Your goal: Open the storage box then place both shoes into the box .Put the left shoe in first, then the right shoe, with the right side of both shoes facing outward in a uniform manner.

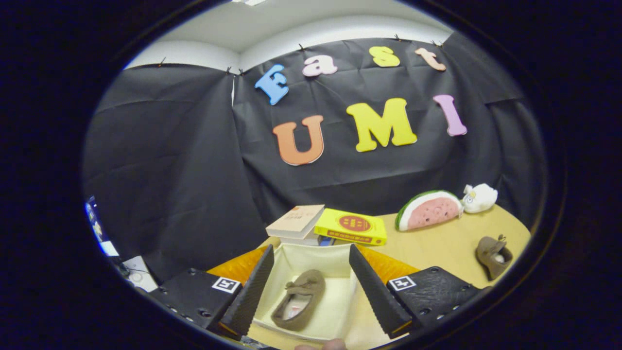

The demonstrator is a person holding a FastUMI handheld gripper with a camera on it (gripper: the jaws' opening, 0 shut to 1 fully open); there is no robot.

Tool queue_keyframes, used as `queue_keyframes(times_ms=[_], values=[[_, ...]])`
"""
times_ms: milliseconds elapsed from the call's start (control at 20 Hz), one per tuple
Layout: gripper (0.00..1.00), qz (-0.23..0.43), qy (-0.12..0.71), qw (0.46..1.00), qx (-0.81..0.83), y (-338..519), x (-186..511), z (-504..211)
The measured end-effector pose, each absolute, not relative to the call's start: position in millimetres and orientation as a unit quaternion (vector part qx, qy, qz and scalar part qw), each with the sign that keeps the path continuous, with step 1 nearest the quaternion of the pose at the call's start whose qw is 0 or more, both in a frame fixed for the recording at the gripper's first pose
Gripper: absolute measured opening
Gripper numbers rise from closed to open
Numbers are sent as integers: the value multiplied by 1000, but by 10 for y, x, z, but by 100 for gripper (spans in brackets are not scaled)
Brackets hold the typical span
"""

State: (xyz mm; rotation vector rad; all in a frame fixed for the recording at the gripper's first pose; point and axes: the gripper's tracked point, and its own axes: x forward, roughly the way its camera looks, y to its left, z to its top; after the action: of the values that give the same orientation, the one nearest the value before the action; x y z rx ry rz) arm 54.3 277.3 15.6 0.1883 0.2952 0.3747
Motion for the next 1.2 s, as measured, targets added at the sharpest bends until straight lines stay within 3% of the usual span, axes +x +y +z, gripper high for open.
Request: queue_keyframes(times_ms=[250,650,1200], values=[[95,162,105,980,45,1553,630,271],[96,97,119,988,0,-289,768,61],[96,46,328,944,-8,-1767,1124,-1162]])
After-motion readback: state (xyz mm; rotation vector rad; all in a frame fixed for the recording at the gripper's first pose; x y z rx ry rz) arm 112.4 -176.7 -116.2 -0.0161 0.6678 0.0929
